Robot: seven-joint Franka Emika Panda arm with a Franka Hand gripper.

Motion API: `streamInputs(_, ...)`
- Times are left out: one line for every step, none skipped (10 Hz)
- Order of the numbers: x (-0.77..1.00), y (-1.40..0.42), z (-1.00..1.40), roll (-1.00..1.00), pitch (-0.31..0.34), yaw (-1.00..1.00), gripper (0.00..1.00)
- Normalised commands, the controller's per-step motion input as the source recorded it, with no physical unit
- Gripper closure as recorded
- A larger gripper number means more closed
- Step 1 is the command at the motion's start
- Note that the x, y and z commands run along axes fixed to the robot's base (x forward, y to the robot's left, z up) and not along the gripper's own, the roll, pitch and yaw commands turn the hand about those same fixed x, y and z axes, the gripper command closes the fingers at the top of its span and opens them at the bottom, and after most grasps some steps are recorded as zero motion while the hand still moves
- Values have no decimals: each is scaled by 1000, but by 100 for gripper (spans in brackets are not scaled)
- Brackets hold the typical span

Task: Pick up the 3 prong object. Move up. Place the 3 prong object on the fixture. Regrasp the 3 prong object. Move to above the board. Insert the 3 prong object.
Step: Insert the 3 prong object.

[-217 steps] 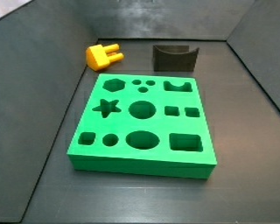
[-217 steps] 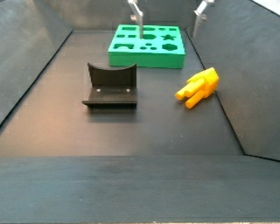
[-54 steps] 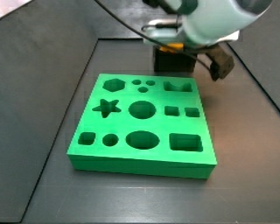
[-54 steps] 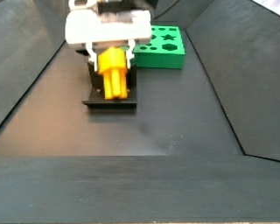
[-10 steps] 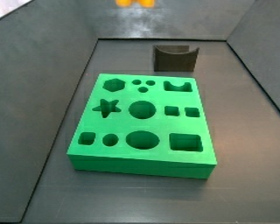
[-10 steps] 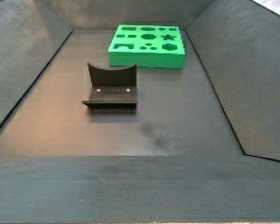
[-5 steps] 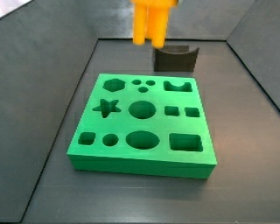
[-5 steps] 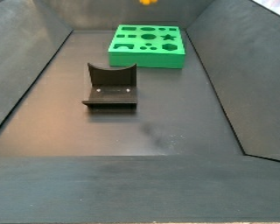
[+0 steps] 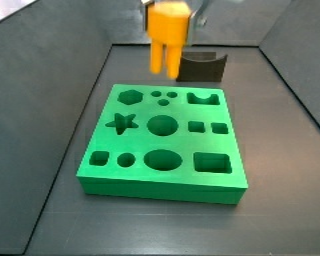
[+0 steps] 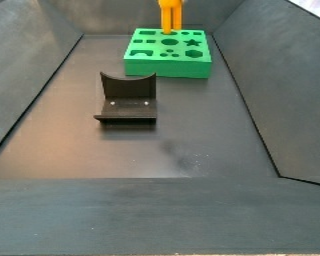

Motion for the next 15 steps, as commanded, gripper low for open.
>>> streamInputs(-234, 80, -557, 0, -110, -926, 100)
streamInputs(-217, 77, -546, 0, -107, -940, 100)
streamInputs(-6, 0, -503, 0, -77, -1000, 100)
streamInputs(0, 0, -486, 0, -57, -1000, 100)
streamInputs(0, 0, -329, -56, -63, -1000, 100)
streamInputs(126, 0, -106, -164, -67, -937, 100)
streamInputs(157, 0, -71, -173, -51, -911, 100)
streamInputs(51, 123, -83, -63, -11, -834, 100)
streamInputs(-86, 303, -157, -14, 0, -663, 100)
streamInputs(-171, 411, -151, 0, 0, -563, 100)
streamInputs(-174, 437, -157, 0, 0, -403, 100)
streamInputs(-131, 131, -169, 0, 0, -243, 100)
streamInputs(0, 0, -306, -83, -51, 0, 100)
streamInputs(0, 0, -426, -63, -67, 0, 100)
streamInputs(0, 0, -374, -9, -63, 0, 100)
